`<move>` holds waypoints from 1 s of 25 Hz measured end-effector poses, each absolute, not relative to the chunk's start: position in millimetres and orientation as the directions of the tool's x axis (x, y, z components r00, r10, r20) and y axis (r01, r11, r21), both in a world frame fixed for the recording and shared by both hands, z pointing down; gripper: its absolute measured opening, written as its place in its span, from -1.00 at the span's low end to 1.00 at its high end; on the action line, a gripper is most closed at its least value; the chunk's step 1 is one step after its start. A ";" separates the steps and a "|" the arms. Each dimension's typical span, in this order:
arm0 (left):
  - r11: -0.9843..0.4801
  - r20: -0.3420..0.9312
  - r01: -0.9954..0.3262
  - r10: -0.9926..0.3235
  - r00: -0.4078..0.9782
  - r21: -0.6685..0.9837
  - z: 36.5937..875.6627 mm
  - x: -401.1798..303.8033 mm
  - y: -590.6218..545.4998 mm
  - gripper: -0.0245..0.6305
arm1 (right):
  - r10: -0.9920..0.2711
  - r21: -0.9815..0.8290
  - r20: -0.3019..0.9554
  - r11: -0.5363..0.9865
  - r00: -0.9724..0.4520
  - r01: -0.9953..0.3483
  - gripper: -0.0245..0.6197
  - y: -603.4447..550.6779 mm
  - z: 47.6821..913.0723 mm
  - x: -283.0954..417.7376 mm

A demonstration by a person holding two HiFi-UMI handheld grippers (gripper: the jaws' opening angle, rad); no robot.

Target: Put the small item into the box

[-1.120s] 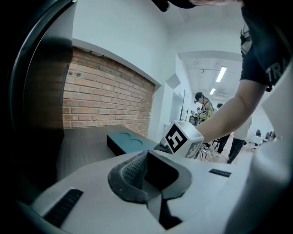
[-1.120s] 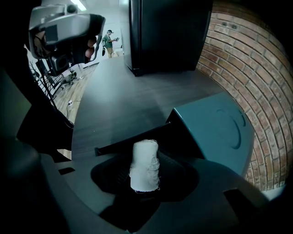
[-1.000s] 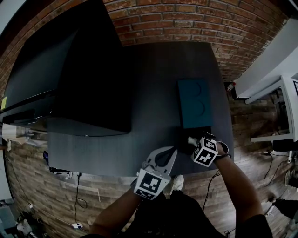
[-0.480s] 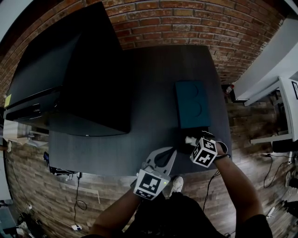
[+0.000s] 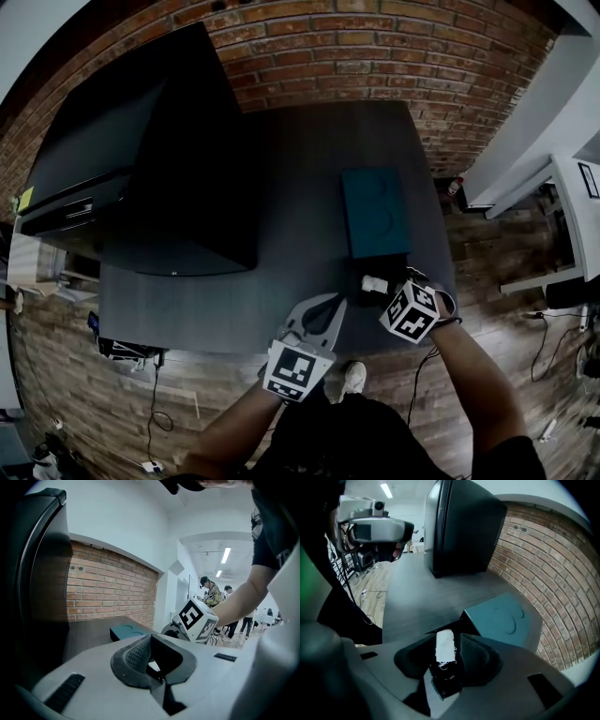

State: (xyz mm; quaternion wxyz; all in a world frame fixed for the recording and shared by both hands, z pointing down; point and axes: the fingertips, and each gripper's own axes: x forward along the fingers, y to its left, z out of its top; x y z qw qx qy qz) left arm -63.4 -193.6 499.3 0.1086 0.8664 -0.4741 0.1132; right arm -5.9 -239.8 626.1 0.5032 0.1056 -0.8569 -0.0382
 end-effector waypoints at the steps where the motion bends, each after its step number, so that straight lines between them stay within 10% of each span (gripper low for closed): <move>1: -0.526 0.295 -0.847 -0.799 0.524 0.079 497.1 -62.2 -192.9 -0.82 | -0.238 0.181 0.842 0.970 -0.484 -0.163 -0.40 -240.4 620.2 -4.4; 8: -0.517 0.264 -0.854 -0.816 0.514 0.064 479.4 -51.6 -188.5 -0.82 | -0.374 0.250 0.733 0.925 -0.568 -0.286 -0.86 -242.6 572.3 14.8; 25: -0.469 0.184 -0.882 -0.863 0.470 0.048 423.3 -10.6 -159.2 -0.82 | -0.548 0.077 0.354 0.824 -0.758 -0.561 -0.87 -214.1 436.5 69.1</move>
